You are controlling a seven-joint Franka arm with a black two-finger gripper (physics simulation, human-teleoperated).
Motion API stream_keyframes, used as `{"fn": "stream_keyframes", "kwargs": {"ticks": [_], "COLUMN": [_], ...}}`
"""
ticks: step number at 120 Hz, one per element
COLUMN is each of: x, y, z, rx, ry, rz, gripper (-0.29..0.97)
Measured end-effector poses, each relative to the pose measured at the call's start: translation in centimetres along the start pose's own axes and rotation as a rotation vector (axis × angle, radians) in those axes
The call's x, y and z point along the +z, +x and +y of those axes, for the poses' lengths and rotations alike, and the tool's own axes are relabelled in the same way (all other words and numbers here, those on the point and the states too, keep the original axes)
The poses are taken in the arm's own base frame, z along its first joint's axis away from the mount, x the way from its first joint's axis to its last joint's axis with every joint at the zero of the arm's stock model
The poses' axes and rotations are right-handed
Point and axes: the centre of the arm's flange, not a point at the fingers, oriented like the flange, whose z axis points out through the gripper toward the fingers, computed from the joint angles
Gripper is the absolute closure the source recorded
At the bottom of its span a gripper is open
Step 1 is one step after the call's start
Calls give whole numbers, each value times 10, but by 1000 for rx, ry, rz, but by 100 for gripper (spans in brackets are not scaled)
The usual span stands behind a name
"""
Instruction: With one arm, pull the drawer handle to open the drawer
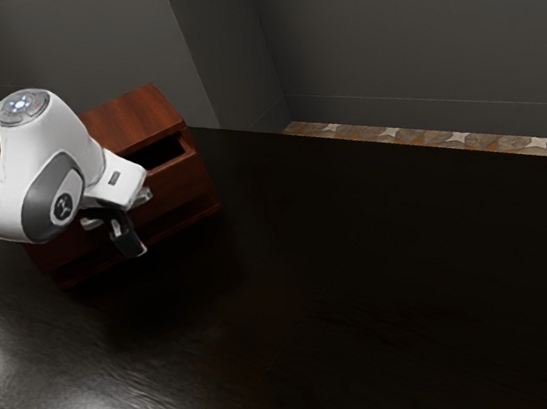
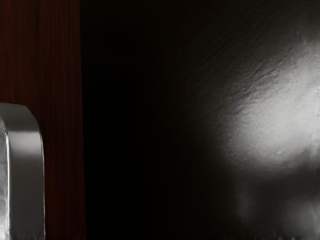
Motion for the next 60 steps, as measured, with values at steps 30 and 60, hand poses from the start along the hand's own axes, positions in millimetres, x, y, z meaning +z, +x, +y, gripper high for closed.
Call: {"fn": "stream_keyframes", "kwargs": {"ticks": [30,60], "x": [-6,-15], "y": [-7,-9], "z": [9,13], "rx": [0,4], "ry": [-10,-5], "rz": [9,22], "gripper": [3,4]}}
